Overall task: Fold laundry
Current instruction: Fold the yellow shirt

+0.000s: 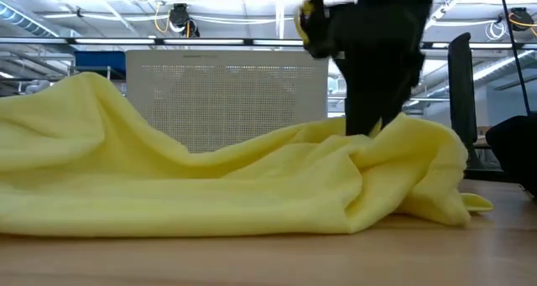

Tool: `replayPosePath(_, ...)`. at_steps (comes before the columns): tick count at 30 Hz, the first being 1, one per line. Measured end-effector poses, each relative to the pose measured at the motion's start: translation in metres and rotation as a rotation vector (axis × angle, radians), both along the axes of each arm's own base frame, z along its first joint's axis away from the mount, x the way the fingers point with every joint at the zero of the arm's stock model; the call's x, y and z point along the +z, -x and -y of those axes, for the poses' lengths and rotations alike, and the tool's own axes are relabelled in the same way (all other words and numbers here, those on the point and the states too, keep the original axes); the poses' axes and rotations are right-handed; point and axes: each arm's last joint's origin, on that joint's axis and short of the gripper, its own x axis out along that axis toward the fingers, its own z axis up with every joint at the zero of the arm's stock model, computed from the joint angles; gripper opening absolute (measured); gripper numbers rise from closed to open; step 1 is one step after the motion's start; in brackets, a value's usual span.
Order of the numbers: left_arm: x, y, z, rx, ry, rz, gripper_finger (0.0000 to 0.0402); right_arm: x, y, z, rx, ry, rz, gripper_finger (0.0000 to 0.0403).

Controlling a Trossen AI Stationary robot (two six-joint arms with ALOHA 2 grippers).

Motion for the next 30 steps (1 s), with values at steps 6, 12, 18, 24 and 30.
replayPosePath(6,0.012,0.002,0.007,-0.058,0.0,0.144,0.0143,-0.021,0.008,0.003,-0.039,-0.003,0.001,0.0299)
replayPosePath(12,0.012,-0.007,0.019,-0.118,-0.037,0.199,0.0143,-0.039,0.021,0.007,-0.085,-0.008,-0.056,0.0292)
replayPosePath(18,0.013,-0.011,0.024,-0.094,-0.106,0.249,0.0143,-0.045,0.031,0.003,-0.091,-0.003,-0.087,0.0203)
replayPosePath(24,0.015,-0.011,0.024,-0.092,-0.097,0.266,0.0143,-0.045,0.031,0.002,-0.043,0.003,-0.093,0.0028)
replayPosePath(30,0.015,-0.011,0.024,-0.093,-0.097,0.268,0.0143,-0.024,0.021,0.002,-0.006,0.015,-0.133,0.0009)
